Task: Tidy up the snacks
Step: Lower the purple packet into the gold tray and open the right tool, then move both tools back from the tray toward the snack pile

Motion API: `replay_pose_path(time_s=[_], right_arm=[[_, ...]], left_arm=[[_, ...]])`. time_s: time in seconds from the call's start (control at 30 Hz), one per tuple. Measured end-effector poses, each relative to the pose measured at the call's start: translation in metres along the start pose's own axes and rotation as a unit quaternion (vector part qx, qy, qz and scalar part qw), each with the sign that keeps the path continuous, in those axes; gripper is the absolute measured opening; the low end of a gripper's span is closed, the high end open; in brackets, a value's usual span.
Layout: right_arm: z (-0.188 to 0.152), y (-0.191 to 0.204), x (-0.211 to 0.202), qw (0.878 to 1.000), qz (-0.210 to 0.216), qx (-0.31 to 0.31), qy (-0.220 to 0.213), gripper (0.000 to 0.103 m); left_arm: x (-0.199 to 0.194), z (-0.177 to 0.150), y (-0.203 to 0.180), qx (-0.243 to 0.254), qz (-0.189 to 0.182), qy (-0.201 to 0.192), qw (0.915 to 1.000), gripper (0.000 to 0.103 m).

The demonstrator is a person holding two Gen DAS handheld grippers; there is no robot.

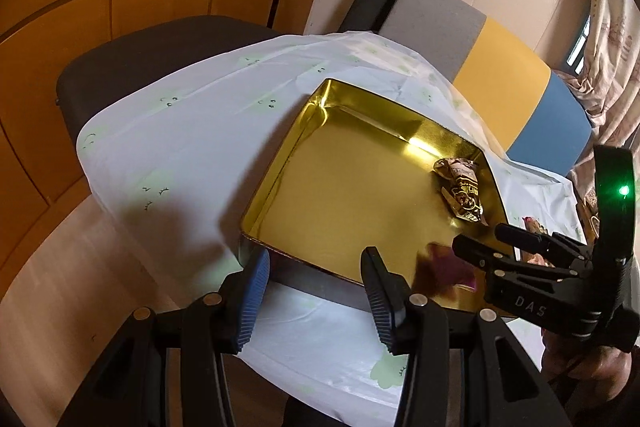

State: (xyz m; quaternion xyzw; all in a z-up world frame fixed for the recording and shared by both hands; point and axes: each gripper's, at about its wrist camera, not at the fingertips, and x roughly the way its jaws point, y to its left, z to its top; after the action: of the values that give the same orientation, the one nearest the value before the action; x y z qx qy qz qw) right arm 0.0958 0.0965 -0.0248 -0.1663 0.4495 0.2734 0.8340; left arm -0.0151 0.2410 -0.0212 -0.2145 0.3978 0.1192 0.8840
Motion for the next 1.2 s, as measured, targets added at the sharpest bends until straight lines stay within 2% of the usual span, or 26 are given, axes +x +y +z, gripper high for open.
replay_pose_path(time_s=[0.17, 0.4, 0.57, 0.8, 1.2], right_arm=[[-0.003, -0.002, -0.003, 1.000, 0.004, 0.015, -0.006, 0.068], [-0.013, -0.012, -0.031, 0.998, 0.012, 0.043, -0.041, 0.068], [-0.018, -0.035, -0.049, 0.995, 0.020, 0.079, -0.062, 0.068], [-0.034, -0.065, -0.060, 0.991, 0.016, 0.115, -0.068, 0.068], [-0.075, -0.124, -0.084, 0.984, -0.018, 0.164, -0.072, 0.070]], left_arm=[[0.002, -0.003, -0.001, 0.002, 0.000, 0.003, 1.0000, 0.048], [0.003, -0.007, -0.012, 0.025, -0.003, 0.005, 0.9997, 0.048], [0.003, -0.010, -0.023, 0.035, -0.003, 0.012, 0.9993, 0.048], [-0.004, -0.013, -0.043, 0.064, -0.002, 0.008, 0.9979, 0.048], [-0.009, -0.027, -0.094, 0.137, -0.025, 0.014, 0.9902, 0.048]])
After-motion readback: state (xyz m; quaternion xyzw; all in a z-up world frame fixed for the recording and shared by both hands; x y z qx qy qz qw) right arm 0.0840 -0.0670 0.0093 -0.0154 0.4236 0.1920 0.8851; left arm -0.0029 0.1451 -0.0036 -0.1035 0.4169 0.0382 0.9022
